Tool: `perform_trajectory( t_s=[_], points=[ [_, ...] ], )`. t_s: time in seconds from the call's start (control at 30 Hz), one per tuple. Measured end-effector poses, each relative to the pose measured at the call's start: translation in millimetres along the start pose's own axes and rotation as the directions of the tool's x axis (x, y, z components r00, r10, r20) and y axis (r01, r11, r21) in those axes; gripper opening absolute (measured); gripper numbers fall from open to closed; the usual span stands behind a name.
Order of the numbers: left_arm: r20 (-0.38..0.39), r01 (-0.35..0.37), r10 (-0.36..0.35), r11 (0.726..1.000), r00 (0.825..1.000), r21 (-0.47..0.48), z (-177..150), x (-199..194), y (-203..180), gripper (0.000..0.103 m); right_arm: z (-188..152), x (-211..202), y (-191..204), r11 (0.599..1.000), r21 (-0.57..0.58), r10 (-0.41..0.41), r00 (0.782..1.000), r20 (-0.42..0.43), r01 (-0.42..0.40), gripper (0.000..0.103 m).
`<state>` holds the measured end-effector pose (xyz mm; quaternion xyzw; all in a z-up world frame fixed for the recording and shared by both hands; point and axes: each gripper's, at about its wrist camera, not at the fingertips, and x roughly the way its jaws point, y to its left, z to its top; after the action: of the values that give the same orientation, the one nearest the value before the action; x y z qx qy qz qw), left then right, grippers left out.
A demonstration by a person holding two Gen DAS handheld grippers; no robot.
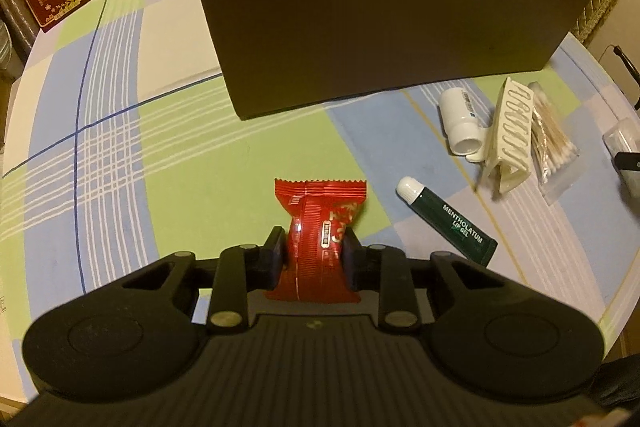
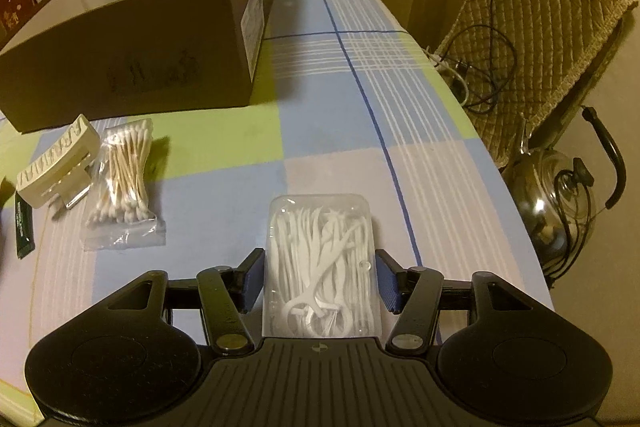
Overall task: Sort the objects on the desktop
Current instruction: 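Carry the candy packet and floss-pick box over the brown box with both grippers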
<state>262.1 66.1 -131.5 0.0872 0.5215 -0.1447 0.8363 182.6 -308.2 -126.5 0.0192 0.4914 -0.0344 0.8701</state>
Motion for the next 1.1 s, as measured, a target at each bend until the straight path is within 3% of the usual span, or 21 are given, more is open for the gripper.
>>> perform_trajectory(
  t_s=[0.17, 0.47, 0.8, 1.1],
  points=[
    [0.018, -0.004, 0.004, 1.0, 1.0, -0.007, 0.4, -10.5, -3.9, 0.024, 1.8, 1.2, 0.5, 1.0, -0.015, 0.008, 1.0, -0.011, -0.008, 0.054],
    [0.103, 0.001, -0.002, 1.0, 0.995, 0.009, 16.2, -48.4, -16.0, 0.024, 27.0, -30.1, 16.3, 0.989, -0.041, 0.143, 0.988, 0.06, -0.141, 0.054],
    [0.231, 0.009, -0.024, 0.998, 0.973, 0.066, 71.3, -81.3, -32.9, 0.024, 89.0, -62.9, 48.8, 0.945, -0.151, 0.315, 0.932, 0.177, -0.291, 0.054],
    [0.283, 0.017, -0.053, 0.991, 0.958, 0.129, 136.1, -71.0, -49.8, 0.024, 155.9, -59.2, 90.2, 0.914, -0.254, 0.377, 0.893, 0.246, -0.316, 0.054]
  ],
)
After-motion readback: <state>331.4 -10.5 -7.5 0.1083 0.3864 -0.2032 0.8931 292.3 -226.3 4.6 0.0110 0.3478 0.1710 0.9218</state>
